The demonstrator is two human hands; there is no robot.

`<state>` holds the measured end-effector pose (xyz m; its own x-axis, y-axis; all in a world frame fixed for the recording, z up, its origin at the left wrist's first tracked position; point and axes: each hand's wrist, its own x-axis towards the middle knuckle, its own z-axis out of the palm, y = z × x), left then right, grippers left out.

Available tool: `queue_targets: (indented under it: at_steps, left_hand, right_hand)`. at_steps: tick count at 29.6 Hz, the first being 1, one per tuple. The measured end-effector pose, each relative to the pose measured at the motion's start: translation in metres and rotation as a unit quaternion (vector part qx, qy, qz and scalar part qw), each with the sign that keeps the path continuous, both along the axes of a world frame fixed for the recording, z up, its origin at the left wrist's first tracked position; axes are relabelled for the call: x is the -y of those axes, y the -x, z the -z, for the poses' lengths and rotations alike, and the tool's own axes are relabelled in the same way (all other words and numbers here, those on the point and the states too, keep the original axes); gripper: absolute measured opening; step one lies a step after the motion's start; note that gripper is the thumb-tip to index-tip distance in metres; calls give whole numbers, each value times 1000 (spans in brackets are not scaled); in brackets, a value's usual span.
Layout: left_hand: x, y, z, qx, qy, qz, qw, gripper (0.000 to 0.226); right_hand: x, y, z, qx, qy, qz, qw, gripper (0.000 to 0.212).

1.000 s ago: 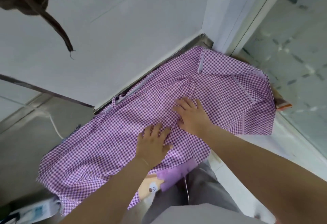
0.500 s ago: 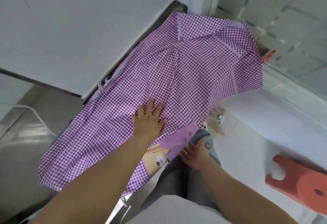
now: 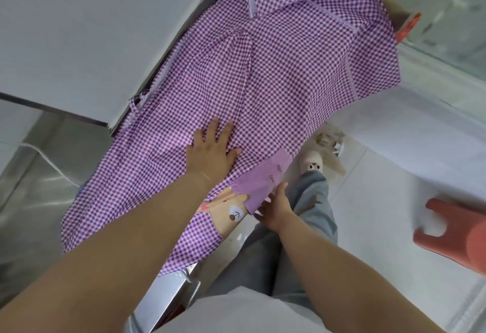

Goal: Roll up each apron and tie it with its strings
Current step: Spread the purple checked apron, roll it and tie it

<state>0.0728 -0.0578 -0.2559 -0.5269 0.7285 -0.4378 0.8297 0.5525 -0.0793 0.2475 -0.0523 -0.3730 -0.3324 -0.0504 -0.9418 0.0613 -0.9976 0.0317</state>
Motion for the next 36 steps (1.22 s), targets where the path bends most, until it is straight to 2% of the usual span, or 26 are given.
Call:
queue_targets:
  at_steps: [8, 11, 14, 19, 21, 26, 30, 33, 35, 36]
  left_hand:
    - [2, 0, -2, 12, 3, -13, 1000, 67]
    - [1, -1, -4, 27, 7, -17, 999, 67]
    - [-2, 0, -6, 36, 11, -15, 999, 69]
    - [-1, 2, -3, 26, 16, -20, 999, 70]
    - [-1, 1, -2, 20, 12, -17, 1000, 70]
    - [2, 1, -1, 16, 15, -18, 1000, 70]
    - [2, 1, -1, 24, 2, -26, 999, 70]
    - [1, 1, -3, 40, -4, -28, 999, 71]
    - [1, 4, -4, 54, -21, -53, 997, 71]
    - [2, 1, -6, 51, -58, -67, 995, 69]
  right_hand:
    - [13, 5, 1, -8, -4, 59, 998, 83]
    - [10, 5, 9, 40, -38, 70, 996, 79]
    - [-2, 6, 23, 57, -45, 95, 993, 87]
    - [0, 23, 46, -12, -12, 109, 994, 92]
    - [3, 24, 50, -40, -21, 102, 994, 87]
    - [-3, 5, 13, -119, -16, 131, 984, 90]
    - [-20, -20, -10, -175, -74, 150, 970, 78]
    - [-33, -38, -25, -225, -47, 145, 962, 55]
    - [-41, -44, -31, -202, -56, 145, 967, 50]
    - [-44, -48, -35, -185, -58, 149, 970, 51]
